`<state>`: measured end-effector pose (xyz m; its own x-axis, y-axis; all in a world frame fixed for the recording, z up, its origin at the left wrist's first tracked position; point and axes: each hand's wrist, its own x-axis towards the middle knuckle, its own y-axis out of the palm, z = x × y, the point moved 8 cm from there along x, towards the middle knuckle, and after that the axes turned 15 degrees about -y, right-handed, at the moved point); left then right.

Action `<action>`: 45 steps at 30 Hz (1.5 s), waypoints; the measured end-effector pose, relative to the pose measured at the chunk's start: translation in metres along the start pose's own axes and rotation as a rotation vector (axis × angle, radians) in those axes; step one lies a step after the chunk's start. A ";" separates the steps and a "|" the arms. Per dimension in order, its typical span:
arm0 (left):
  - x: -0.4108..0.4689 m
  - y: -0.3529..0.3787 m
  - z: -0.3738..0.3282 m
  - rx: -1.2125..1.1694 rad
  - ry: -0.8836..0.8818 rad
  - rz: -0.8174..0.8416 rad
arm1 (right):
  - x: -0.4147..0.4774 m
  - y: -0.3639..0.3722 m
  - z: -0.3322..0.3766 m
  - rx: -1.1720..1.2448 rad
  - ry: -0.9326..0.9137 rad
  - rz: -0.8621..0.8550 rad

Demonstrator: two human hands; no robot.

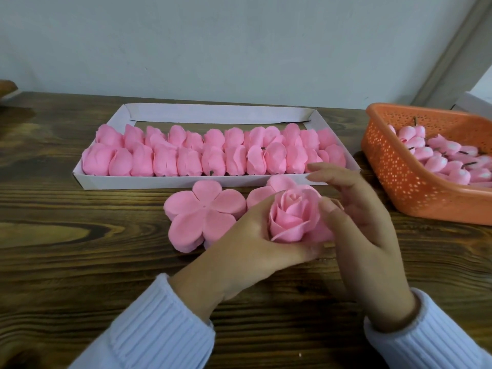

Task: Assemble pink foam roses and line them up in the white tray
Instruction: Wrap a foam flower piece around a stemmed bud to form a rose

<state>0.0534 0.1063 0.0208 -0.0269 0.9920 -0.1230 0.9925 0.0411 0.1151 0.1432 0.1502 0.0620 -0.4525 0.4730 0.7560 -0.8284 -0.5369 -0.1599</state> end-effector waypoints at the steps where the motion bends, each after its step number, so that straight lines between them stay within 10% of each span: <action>1: 0.000 -0.001 -0.001 0.004 0.003 -0.013 | 0.000 0.003 0.001 -0.028 -0.012 0.034; 14: -0.008 -0.010 -0.014 0.189 0.089 -0.221 | -0.006 0.020 0.004 0.036 -0.049 0.214; 19: -0.016 -0.009 -0.030 0.101 0.297 -0.190 | -0.015 0.004 -0.029 0.357 0.319 -0.128; 27: -0.023 -0.011 -0.037 -0.024 0.400 -0.196 | -0.028 0.041 -0.034 0.788 0.688 0.078; 45: -0.021 -0.005 -0.035 0.077 0.344 -0.199 | -0.032 0.059 -0.029 1.042 0.712 0.204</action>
<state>0.0453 0.0891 0.0575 -0.2450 0.9481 0.2027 0.9695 0.2407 0.0462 0.0992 0.1236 0.0094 -0.8840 0.4127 0.2197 -0.2204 -0.7823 0.5826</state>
